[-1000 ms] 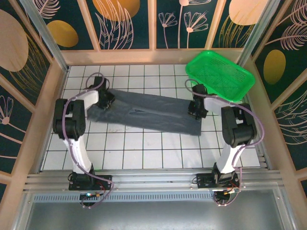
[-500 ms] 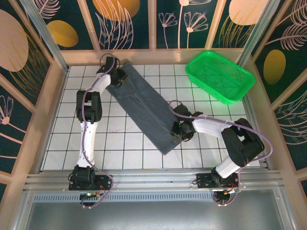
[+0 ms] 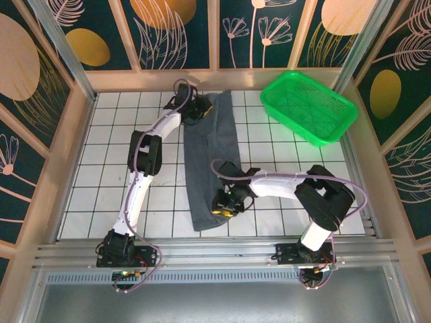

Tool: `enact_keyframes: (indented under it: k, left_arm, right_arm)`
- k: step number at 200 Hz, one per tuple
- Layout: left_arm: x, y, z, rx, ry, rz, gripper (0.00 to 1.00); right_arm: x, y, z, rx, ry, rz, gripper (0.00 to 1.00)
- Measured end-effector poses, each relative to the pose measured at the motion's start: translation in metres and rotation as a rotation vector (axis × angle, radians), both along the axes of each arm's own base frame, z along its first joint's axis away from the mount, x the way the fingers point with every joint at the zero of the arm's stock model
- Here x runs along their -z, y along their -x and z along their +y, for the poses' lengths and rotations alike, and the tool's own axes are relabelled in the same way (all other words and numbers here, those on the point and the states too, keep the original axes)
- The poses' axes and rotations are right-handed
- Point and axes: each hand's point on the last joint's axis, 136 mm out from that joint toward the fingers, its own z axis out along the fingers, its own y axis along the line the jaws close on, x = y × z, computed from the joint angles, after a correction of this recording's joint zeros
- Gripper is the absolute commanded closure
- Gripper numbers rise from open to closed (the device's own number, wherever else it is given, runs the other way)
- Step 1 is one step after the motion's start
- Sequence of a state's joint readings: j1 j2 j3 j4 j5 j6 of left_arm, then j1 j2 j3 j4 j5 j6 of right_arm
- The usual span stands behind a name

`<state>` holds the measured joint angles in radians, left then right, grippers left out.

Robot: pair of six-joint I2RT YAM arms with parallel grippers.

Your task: Fold and stack the t-shirts

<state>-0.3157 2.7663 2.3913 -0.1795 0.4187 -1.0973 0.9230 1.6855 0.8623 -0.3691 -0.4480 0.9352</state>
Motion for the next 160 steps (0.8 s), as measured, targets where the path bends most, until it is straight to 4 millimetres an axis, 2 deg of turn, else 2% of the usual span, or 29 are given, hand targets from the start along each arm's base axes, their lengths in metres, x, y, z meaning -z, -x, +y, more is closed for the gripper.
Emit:
enact_keyframes:
  k: [24,48,72,93,110,122,143,160]
  left_arm:
    - [-0.005,-0.003,-0.017,0.036,0.051,-0.028,0.61]
    - [-0.01,-0.004,-0.019,0.045,0.062,-0.039,0.51]
    - [-0.02,-0.003,-0.017,0.04,0.052,-0.046,0.48]
    - [-0.039,0.006,-0.01,0.029,0.014,-0.042,0.46]
    - [-0.071,0.023,0.0,0.024,-0.03,-0.056,0.47]
    - [-0.098,0.038,0.007,0.021,-0.058,-0.072,0.51]
    - [-0.139,0.08,0.02,0.028,-0.116,-0.096,0.55]
    - [-0.149,0.127,0.033,0.049,-0.17,-0.08,0.58]
  right_arm:
    - [-0.004,-0.001,0.004,0.015,-0.007,0.014,0.54]
    - [-0.006,-0.004,0.0,0.034,0.036,0.001,0.51]
    - [-0.012,-0.006,-0.021,0.065,0.132,-0.039,0.51]
    - [-0.03,-0.007,-0.044,0.087,0.19,-0.098,0.51]
    - [-0.048,-0.011,-0.059,0.118,0.182,-0.163,0.51]
    - [-0.054,-0.012,-0.074,0.144,0.178,-0.192,0.51]
    - [-0.044,-0.011,-0.102,0.162,0.217,-0.208,0.5]
    - [-0.032,-0.006,-0.111,0.125,0.251,-0.204,0.5]
